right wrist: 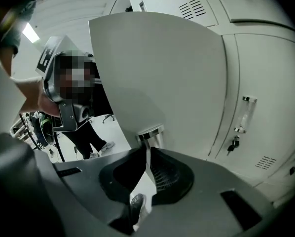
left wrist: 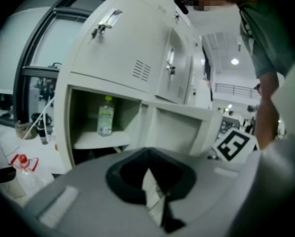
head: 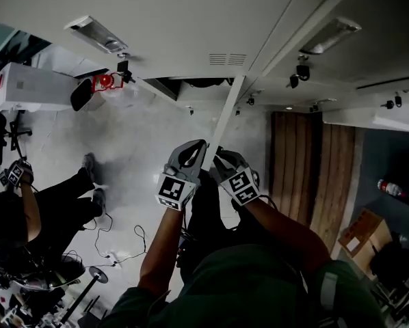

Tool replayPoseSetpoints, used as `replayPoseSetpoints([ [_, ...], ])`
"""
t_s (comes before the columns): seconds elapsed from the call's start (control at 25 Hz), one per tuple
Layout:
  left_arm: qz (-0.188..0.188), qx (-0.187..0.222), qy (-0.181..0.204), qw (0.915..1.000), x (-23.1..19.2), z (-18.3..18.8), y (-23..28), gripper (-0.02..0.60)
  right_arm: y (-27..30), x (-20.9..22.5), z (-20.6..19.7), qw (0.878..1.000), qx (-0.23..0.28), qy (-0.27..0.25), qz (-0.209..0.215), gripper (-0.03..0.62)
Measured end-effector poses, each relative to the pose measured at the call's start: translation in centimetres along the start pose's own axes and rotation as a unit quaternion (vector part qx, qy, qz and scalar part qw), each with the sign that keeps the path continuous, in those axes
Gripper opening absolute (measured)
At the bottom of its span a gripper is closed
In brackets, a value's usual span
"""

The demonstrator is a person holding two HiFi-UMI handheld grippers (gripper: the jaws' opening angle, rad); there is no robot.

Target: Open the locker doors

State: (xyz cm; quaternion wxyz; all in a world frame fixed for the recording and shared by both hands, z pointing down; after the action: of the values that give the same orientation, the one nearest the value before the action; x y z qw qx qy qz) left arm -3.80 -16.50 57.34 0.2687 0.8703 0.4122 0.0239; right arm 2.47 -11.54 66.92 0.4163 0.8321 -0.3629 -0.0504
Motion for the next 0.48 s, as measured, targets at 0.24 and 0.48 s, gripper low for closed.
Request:
replayPoseSetpoints([
  [0.24,-0.043,-0.011,0.014,0.9989,6.1,0.6,3.4,-0.005,-4.4,3.0,-3.9,0.999,0.001,0.040,-0.034,0.005],
  [0.48,-0.068,-0.017,0.024,0.9972,10.7,1.5,6.4,-0.005,-7.9,6.7,-6.6,0.994,0.017,0.077,-0.069,0.005],
])
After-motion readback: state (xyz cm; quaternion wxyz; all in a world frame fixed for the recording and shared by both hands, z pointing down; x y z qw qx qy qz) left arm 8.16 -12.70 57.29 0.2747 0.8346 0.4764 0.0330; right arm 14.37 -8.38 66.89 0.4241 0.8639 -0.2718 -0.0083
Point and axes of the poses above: the fingertips, and each gripper's own axes: y forward along the fingers, x to its right, z out of its top, the point moved 4 cm from there along -y, backward along the fingers, and after that the axes turned 10 degrees about -x, right-handed, at the moved point
